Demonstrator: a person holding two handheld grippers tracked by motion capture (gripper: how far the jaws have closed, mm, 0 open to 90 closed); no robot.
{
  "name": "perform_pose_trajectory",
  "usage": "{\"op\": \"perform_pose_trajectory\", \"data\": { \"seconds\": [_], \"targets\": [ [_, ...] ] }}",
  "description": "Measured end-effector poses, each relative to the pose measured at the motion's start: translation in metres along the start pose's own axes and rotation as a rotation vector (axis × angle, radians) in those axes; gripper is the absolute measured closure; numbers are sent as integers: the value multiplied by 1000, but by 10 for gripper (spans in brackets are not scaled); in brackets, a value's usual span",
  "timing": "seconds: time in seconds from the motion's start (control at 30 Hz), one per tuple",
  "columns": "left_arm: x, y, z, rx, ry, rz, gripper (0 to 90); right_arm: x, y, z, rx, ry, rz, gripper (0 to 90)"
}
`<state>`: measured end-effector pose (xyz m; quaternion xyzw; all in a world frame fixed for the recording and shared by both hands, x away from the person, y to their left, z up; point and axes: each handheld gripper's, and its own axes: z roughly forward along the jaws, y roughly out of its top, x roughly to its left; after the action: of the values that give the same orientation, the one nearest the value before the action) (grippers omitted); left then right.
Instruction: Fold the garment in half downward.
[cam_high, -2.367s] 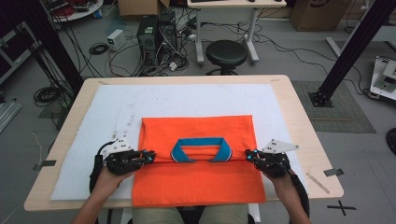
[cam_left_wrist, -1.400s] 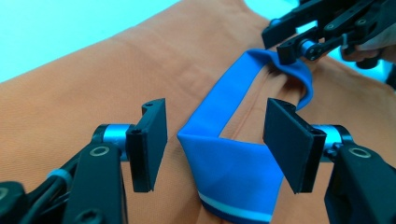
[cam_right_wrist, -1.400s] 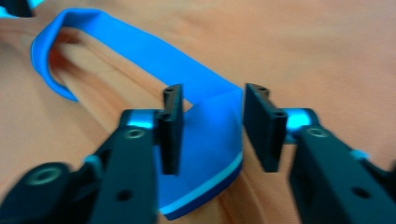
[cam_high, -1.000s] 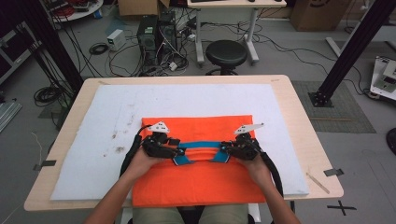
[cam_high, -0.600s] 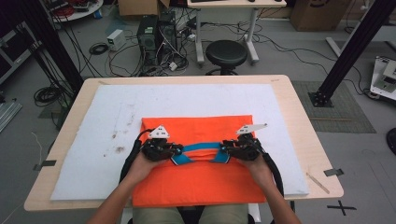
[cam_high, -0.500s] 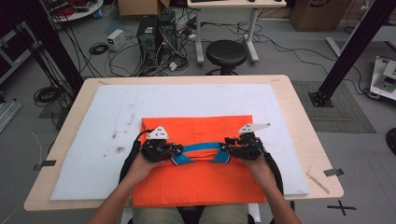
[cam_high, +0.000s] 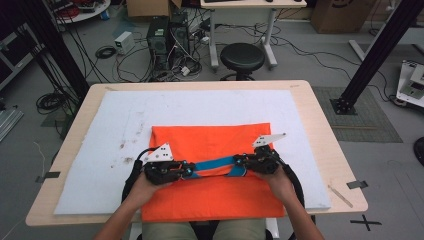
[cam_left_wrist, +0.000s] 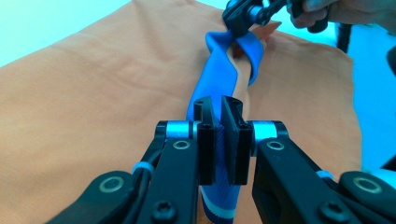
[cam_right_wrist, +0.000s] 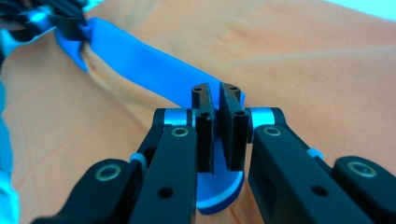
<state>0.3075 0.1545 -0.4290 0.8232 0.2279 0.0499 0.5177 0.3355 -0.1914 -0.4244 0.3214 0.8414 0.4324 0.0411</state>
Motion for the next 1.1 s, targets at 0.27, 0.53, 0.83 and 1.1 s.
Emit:
{"op": "perform_pose_trajectory", "data": {
  "seconds": [0.27, 0.53, 0.83, 1.1],
  "targets": [
    [6, -3, -22, -62, 43, -62, 696, 15, -18, -23, -46, 50, -93, 860],
    [19, -6, -41, -141, 120, -116, 621, 25, -33, -41, -82, 93, -110, 700],
    [23, -8, -40, -139, 154, -128, 575, 18, -20, -36, -145, -127, 17, 703],
    [26, -8, -40, -145, 174, -146, 505, 24, -11, -10, -45, -50, -46, 766]
  ]
}}
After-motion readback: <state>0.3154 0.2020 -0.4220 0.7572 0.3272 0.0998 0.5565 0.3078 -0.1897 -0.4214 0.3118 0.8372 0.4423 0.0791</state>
